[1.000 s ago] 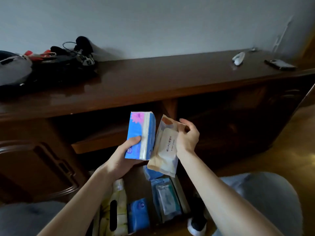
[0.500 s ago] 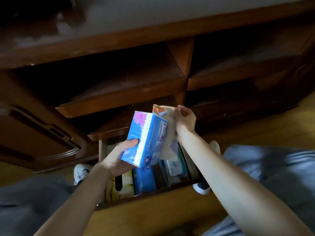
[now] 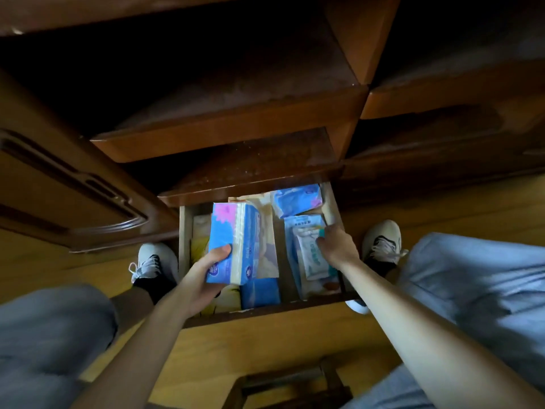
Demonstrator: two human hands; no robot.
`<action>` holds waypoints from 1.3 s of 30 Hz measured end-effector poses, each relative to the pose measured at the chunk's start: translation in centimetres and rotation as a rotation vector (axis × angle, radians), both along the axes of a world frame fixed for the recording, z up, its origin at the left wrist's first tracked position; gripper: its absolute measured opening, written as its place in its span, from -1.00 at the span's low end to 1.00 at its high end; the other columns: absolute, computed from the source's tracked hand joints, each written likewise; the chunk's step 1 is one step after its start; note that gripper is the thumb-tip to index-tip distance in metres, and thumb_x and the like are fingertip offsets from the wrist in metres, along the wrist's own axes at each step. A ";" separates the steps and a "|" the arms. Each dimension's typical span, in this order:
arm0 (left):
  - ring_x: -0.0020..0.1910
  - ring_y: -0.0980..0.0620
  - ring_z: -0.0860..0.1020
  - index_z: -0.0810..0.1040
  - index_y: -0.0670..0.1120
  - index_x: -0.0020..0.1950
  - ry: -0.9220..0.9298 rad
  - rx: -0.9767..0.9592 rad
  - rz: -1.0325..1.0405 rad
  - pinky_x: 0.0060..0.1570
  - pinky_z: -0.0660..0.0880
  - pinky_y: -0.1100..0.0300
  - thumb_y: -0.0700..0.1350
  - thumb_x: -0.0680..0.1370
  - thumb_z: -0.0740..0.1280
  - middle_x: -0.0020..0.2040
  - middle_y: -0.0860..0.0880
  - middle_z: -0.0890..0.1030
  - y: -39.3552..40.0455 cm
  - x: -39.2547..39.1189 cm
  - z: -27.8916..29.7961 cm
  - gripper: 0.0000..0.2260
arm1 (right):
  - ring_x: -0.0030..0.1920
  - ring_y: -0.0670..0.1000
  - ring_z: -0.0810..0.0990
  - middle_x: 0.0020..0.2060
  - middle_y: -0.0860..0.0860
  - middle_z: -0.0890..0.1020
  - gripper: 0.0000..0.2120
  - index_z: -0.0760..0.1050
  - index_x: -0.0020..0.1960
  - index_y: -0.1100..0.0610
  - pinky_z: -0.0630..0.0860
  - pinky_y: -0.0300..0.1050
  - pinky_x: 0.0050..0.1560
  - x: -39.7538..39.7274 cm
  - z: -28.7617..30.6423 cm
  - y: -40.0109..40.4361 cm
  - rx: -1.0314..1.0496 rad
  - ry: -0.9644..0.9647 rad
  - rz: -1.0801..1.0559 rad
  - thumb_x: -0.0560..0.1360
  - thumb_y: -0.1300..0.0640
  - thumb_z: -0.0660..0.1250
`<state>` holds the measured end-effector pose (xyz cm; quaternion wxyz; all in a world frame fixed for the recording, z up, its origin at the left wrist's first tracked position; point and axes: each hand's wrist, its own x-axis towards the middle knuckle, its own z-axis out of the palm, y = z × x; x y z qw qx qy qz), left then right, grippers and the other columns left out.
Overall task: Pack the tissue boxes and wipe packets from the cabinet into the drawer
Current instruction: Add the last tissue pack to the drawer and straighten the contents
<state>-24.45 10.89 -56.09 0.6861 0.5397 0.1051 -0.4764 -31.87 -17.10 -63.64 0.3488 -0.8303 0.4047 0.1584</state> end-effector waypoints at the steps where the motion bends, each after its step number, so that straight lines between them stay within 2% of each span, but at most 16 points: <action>1: 0.04 -0.05 0.70 0.50 -0.11 0.32 0.026 -0.004 0.012 -0.02 0.66 0.06 0.09 0.14 0.69 0.11 -0.11 0.71 0.4 -0.2 -0.5 -0.18 | 0.10 0.20 0.64 0.17 0.14 0.63 -0.63 0.43 0.34 0.14 0.39 -0.12 -0.15 0.0 -0.6 0.7 -0.074 0.018 0.058 0.59 0.00 0.29; 3: 0.03 -0.04 0.71 0.50 -0.11 0.33 0.068 -0.012 0.036 -0.09 0.66 0.11 0.06 0.23 0.62 0.11 -0.10 0.72 1.0 -0.4 -1.2 -0.28 | 0.19 0.18 0.62 0.25 0.11 0.59 -0.52 0.35 0.42 0.11 0.40 -0.08 -0.09 0.3 -1.8 2.2 -0.157 0.063 0.124 0.58 -0.07 0.30; 8: 0.14 -0.08 0.67 0.49 -0.10 0.36 0.087 -0.007 0.062 0.12 0.63 0.01 0.15 0.10 0.71 0.20 -0.12 0.68 1.9 -0.5 -2.8 -0.09 | 0.34 0.20 0.53 0.44 0.17 0.41 -0.25 0.05 0.60 0.17 0.53 0.06 0.15 0.1 -4.8 3.4 -0.233 0.223 0.179 0.58 -0.06 0.34; 11: 0.11 -0.06 0.68 0.50 -0.08 0.33 0.097 0.006 0.040 0.09 0.64 0.03 0.17 0.07 0.71 0.16 -0.11 0.70 2.0 -0.2 -3.3 -0.10 | 0.29 0.20 0.57 0.46 0.20 0.37 -0.17 0.03 0.61 0.19 0.57 0.05 0.08 0.0 -5.9 3.8 -0.401 0.254 0.255 0.55 -0.06 0.41; 14: 0.11 -0.05 0.68 0.50 -0.08 0.32 0.104 -0.001 0.039 0.11 0.63 0.03 0.16 0.06 0.71 0.16 -0.11 0.68 1.6 0.1 -3.5 -0.09 | 0.23 0.19 0.61 0.43 0.21 0.38 -0.06 0.03 0.60 0.16 0.59 0.03 0.03 0.5 -5.7 4.1 -0.416 0.240 0.261 0.45 -0.01 0.53; 18: 0.08 -0.04 0.68 0.49 -0.08 0.31 0.103 -0.010 0.020 -0.01 0.66 0.08 0.16 0.04 0.72 0.14 -0.11 0.68 0.8 0.4 -3.4 -0.08 | 0.21 0.22 0.64 0.38 0.20 0.49 -0.16 0.07 0.56 0.19 0.61 0.07 0.04 0.5 -4.7 3.6 -0.418 0.192 0.252 0.49 0.11 0.51; 20: 0.09 -0.05 0.67 0.49 -0.07 0.32 0.082 -0.007 0.006 0.03 0.64 0.06 0.17 0.03 0.72 0.15 -0.12 0.66 0.4 0.4 -3.4 -0.06 | 0.15 0.20 0.67 0.26 0.14 0.60 -0.38 0.20 0.49 0.16 0.59 0.06 0.01 0.5 -3.8 3.0 -0.376 0.153 0.239 0.54 0.13 0.43; 22: 0.08 -0.04 0.67 0.50 -0.07 0.30 0.059 -0.008 0.001 0.06 0.62 0.05 0.18 0.02 0.71 0.13 -0.11 0.67 0.0 0.5 -3.4 -0.07 | 0.05 0.13 0.66 0.12 0.06 0.65 -0.58 0.39 0.35 0.09 0.55 -0.04 -0.09 1.1 -2.2 1.4 -0.265 0.168 0.264 0.55 0.04 0.41; 25: 0.07 -0.06 0.68 0.50 -0.08 0.30 0.023 -0.028 -0.035 0.07 0.61 0.01 0.20 0.07 0.69 0.10 -0.10 0.69 -0.8 0.3 -3.5 -0.11 | -0.04 0.02 0.64 0.01 -0.02 0.65 -0.63 0.55 0.19 -0.03 0.60 -0.05 -0.07 2.2 1.1 -2.1 -0.055 0.091 0.176 0.46 -0.13 0.49; 29: 0.15 -0.11 0.68 0.55 -0.04 0.31 -0.008 0.014 -0.148 0.06 0.64 -0.05 0.22 0.20 0.64 0.16 -0.11 0.71 -2.6 -0.1 -4.1 -0.24 | -0.11 -0.05 0.62 -0.04 -0.07 0.67 -0.65 0.59 0.15 -0.06 0.52 -0.15 -0.23 1.4 4.5 -6.8 -0.069 -0.131 0.002 0.42 -0.14 0.51; 30: 0.16 -0.11 0.68 0.60 -0.02 0.28 -0.006 0.037 -0.188 0.09 0.64 -0.07 0.21 0.24 0.62 0.17 -0.10 0.71 -3.3 -0.3 -4.2 -0.33 | -0.08 -0.05 0.62 -0.03 -0.08 0.67 -0.66 0.59 0.14 -0.07 0.52 -0.14 -0.19 0.7 4.7 -7.7 -0.053 -0.163 -0.033 0.41 -0.13 0.51; 32: 0.16 -0.11 0.68 0.72 0.04 0.15 0.007 0.088 -0.274 0.15 0.63 -0.09 0.22 0.27 0.60 0.18 -0.09 0.71 -5.3 -0.8 -4.5 -0.49 | 0.00 -0.02 0.64 -0.01 -0.08 0.68 -0.66 0.57 0.13 -0.10 0.60 -0.01 0.01 -0.9 4.5 -9.1 0.040 -0.180 -0.106 0.41 -0.13 0.53; 34: 0.12 -0.10 0.70 0.74 0.03 0.12 0.022 0.151 -0.321 0.19 0.61 -0.11 0.24 0.19 0.64 0.15 -0.10 0.72 -7.3 -1.6 -4.9 -0.43 | 0.06 0.03 0.65 0.03 -0.05 0.68 -0.66 0.56 0.14 -0.09 0.60 0.12 0.15 -2.4 3.8 -9.7 0.100 -0.165 -0.146 0.42 -0.13 0.52; 36: 0.07 -0.10 0.71 0.73 0.00 0.12 0.063 0.169 -0.319 0.18 0.61 -0.12 0.25 0.12 0.67 0.12 -0.12 0.73 -9.2 -2.3 -5.6 -0.36 | 0.10 0.08 0.65 0.07 0.00 0.69 -0.62 0.58 0.18 -0.03 0.58 0.16 0.19 -3.5 3.1 -9.9 0.099 -0.159 -0.147 0.44 -0.15 0.50; 39: 0.03 -0.09 0.71 0.77 0.00 0.02 0.129 0.130 -0.335 0.14 0.62 -0.11 0.18 0.24 0.63 0.10 -0.14 0.73 -11.3 -3.3 -6.4 -0.57 | 0.14 0.14 0.65 0.11 0.07 0.69 -0.59 0.60 0.22 0.05 0.53 0.19 0.25 -4.3 2.6 -10.0 0.074 -0.147 -0.086 0.47 -0.14 0.48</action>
